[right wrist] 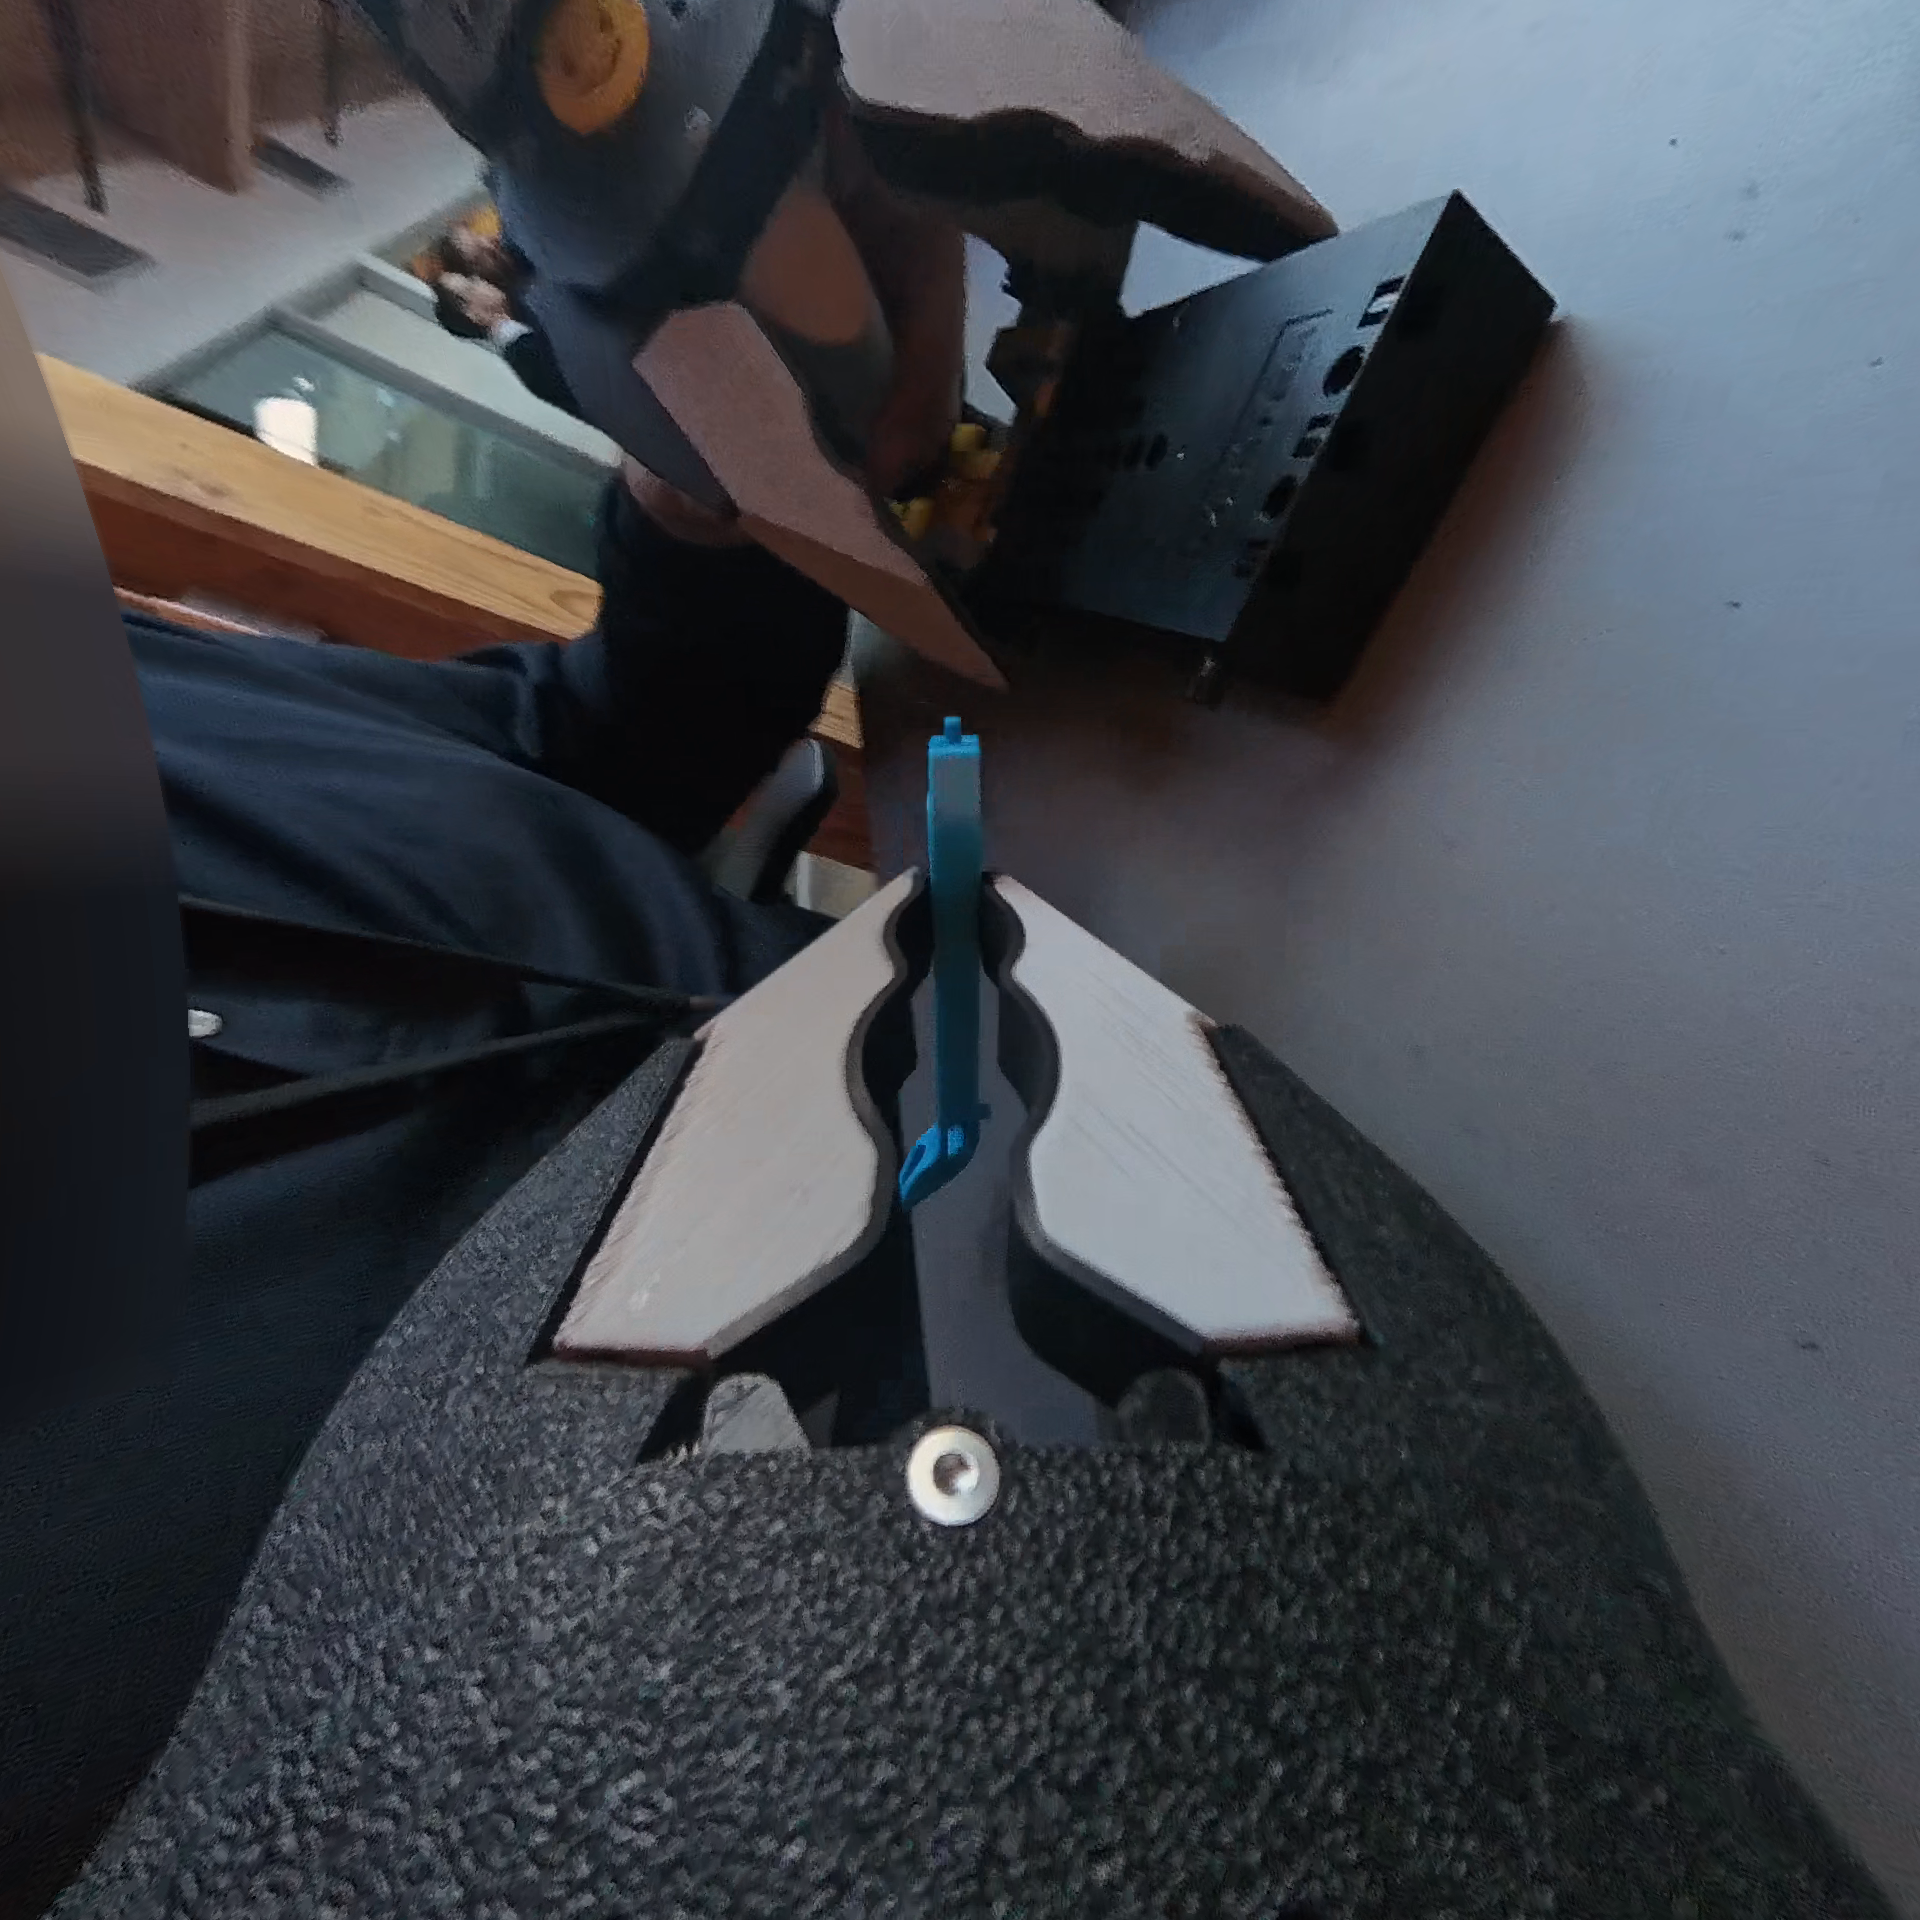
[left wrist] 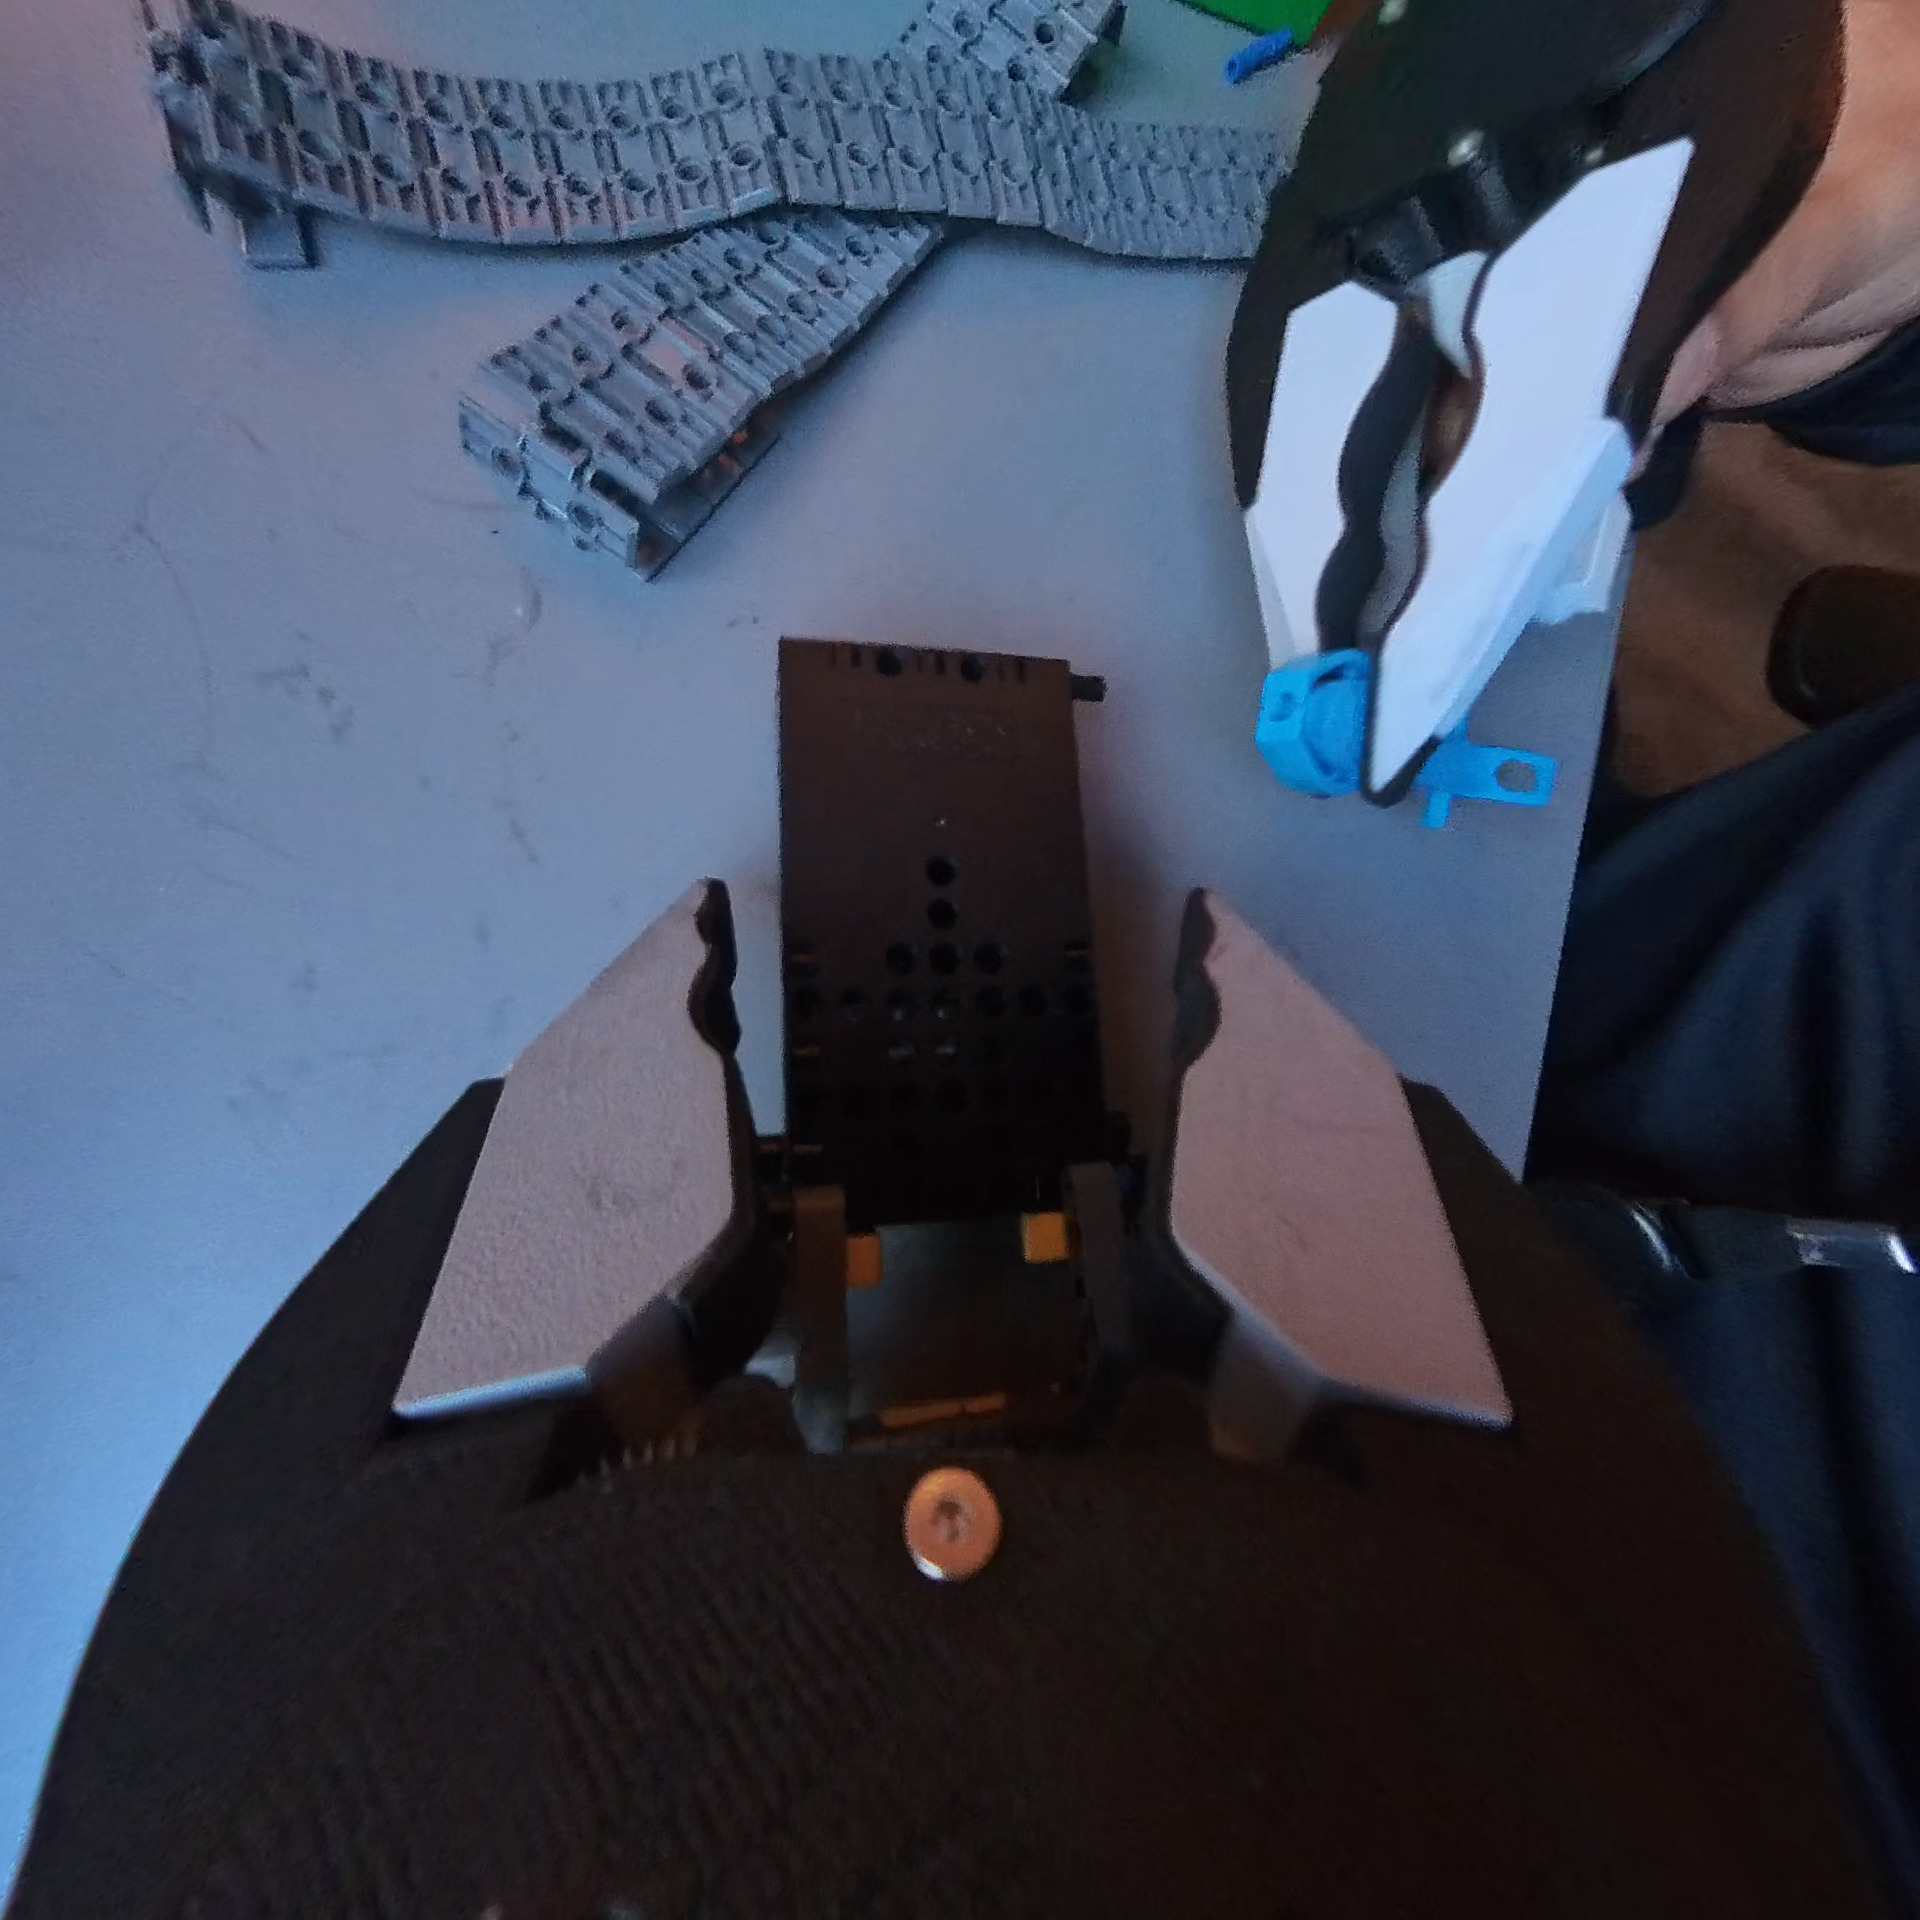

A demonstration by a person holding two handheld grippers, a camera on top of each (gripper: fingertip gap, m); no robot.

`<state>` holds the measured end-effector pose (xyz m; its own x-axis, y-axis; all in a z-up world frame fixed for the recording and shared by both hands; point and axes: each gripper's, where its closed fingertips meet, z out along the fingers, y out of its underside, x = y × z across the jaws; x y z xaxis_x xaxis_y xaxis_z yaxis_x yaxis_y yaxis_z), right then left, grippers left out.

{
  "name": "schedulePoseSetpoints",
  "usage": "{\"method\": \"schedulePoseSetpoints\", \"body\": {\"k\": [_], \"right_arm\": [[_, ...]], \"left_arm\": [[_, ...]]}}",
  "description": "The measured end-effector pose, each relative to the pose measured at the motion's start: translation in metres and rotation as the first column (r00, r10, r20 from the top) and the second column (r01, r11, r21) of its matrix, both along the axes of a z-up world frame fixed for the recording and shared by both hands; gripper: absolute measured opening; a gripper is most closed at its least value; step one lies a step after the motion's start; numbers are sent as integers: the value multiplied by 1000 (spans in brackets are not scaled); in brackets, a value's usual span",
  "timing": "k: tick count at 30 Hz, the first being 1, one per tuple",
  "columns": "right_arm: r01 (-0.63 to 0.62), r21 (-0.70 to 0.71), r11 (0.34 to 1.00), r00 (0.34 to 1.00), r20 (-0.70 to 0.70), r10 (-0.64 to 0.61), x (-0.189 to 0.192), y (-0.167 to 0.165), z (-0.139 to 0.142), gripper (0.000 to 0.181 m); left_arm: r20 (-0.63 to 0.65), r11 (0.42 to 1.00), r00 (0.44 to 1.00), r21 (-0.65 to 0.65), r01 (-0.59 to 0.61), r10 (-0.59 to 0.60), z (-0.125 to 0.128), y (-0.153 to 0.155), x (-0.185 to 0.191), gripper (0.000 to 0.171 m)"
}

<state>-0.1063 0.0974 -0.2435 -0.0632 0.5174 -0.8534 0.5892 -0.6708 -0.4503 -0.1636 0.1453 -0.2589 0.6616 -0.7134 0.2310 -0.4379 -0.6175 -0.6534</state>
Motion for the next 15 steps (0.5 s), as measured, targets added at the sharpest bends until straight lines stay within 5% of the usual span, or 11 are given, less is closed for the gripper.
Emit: {"method": "schedulePoseSetpoints", "body": {"k": [4, 10, 15], "right_arm": [[10, 124, 992, 999, -49, -3, 0, -1, 6, 4], [19, 296, 955, 990, -142, 25, 2, -5, 18, 4], [15, 254, 967, 1000, 4, -17, 2, 2, -4, 4]], "left_arm": [[-74, 997, 996, 66, 47, -42, 9, 5, 3, 84], [-78, 997, 994, 3, 82, -82, -6, -2, 6, 85], [-95, 996, 992, -35, 79, -82, -12, 0, 9, 86]]}}
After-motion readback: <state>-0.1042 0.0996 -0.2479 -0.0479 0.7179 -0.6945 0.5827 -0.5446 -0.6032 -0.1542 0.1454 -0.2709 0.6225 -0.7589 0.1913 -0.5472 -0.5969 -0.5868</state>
